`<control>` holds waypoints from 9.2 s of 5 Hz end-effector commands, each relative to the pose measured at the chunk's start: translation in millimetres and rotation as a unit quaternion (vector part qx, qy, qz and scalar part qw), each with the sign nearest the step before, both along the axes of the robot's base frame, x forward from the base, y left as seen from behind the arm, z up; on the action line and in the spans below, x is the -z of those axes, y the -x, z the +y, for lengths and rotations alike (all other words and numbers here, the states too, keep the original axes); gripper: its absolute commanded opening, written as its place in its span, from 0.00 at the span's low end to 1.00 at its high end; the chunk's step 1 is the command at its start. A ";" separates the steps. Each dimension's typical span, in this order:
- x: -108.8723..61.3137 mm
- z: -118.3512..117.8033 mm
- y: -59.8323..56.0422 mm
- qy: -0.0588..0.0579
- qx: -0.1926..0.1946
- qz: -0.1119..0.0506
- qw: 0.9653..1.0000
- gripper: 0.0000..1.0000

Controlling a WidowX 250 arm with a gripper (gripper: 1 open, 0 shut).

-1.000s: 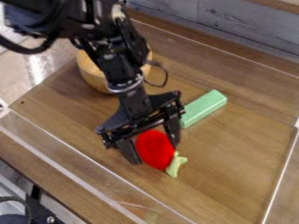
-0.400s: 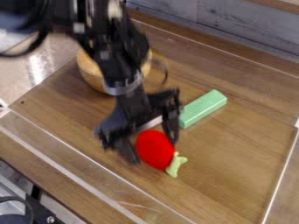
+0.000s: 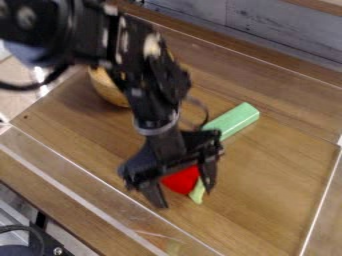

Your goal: Move the red object to the left side of the table

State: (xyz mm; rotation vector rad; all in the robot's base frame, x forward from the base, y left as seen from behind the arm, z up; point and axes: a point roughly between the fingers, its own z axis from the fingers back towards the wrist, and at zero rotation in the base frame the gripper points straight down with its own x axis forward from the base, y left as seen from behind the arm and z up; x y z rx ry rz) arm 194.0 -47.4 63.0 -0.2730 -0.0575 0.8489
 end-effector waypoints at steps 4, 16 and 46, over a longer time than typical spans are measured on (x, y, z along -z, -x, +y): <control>-24.2 -5.9 -12.4 0.004 -0.085 -0.031 0.996 1.00; -96.5 8.1 13.5 0.004 -0.108 -0.028 0.994 0.00; -2.1 -66.0 -14.1 0.099 -0.409 0.032 0.906 0.00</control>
